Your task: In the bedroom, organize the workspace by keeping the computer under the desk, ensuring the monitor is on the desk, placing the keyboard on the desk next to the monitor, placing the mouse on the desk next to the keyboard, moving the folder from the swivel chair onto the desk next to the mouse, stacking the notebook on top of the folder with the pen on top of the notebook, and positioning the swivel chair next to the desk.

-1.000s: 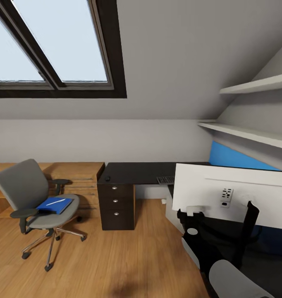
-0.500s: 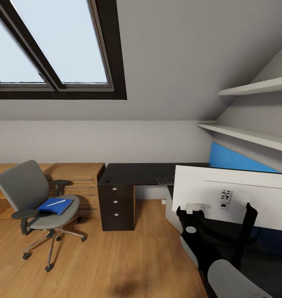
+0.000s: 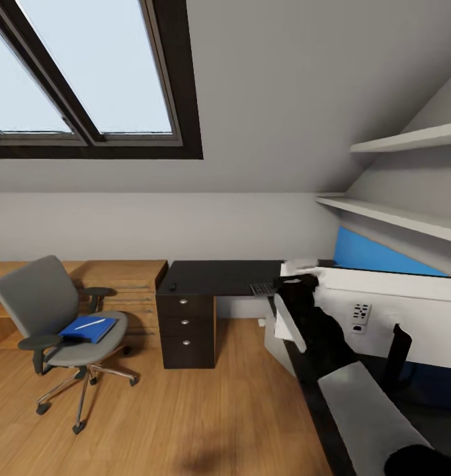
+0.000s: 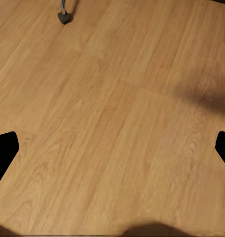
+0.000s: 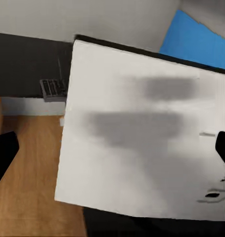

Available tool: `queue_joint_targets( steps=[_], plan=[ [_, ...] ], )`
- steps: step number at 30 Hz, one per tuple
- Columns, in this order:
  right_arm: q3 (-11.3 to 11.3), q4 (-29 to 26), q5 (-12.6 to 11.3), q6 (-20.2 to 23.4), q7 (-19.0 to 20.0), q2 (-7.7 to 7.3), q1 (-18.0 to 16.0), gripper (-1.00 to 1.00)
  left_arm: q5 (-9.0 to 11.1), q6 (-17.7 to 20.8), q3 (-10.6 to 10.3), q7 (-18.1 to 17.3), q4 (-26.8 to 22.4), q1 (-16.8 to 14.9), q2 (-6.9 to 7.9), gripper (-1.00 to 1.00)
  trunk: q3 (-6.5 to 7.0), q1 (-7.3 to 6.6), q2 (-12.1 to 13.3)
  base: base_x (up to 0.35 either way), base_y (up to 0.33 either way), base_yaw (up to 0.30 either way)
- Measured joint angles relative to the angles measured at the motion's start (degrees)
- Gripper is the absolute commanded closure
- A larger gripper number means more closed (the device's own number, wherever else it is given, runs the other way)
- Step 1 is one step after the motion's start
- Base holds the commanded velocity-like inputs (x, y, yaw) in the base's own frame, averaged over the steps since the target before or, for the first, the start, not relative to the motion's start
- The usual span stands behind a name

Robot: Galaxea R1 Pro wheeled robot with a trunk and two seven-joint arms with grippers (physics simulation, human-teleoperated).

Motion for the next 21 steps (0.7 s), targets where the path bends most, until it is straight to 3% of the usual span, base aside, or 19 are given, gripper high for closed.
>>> queue_joint_targets(
  steps=[1,2,3,4,6,9,12,17,21],
  plan=[
    [-0.1,2.9,0.5,1.9,2.0,0.01,-7.3,-1.0,0.0,0.0,0.0,0.0,0.0,0.0,-0.18,-1.0,0.03,-0.01,0.0,0.0,0.0,0.0],
    [-0.5,10.2,-0.4,3.1,4.5,-0.01,-13.9,-1.0,0.0,0.1,0.0,0.0,0.0,0.0,-0.38,-1.0,0.03,-0.01,0.0,0.0,0.0,0.0],
    [-0.7,13.4,-1.0,3.2,5.4,-0.01,-16.5,-1.0,0.0,0.0,0.1,0.0,0.0,0.0,-0.42,-1.0,0.02,-0.01,0.0,0.0,0.0,0.0],
    [-1.4,21.0,-3.5,2.1,7.3,-0.03,-22.7,-1.0,0.1,-0.2,0.2,0.0,0.0,0.0,-0.46,-1.0,0.03,0.0,0.0,0.0,0.0,0.0],
    [-1.8,25.5,-5.7,-0.9,8.2,-0.03,-28.4,-1.0,0.3,-0.3,0.4,-0.1,0.0,0.0,-0.42,-1.0,0.03,-0.01,0.0,0.0,0.0,0.0],
    [-2.0,28.4,-7.9,-5.6,8.6,-0.01,-32.2,-1.0,0.4,-0.5,0.5,-0.3,0.0,0.0,-0.42,-1.0,0.02,-0.01,0.0,0.0,0.0,0.0],
    [-2.3,29.7,-8.8,-8.0,8.8,1.94,-33.5,-1.0,0.5,-0.7,0.7,-0.4,0.0,0.0,-0.44,-1.0,0.02,-0.01,0.0,0.028,0.0,0.0],
    [-2.5,29.8,-8.9,-9.4,8.8,2.75,-32.1,-1.0,0.6,-0.7,0.8,-0.4,0.0,0.0,-0.4,-1.0,0.01,-0.04,0.0,0.219,0.0,0.0],
    [-2.5,31.0,-8.9,-13.4,8.8,2.86,-29.6,-1.0,0.6,-0.7,0.8,-0.4,0.0,0.0,-0.44,-1.0,0.01,-0.04,0.0,0.319,0.0,0.0]
  ],
)
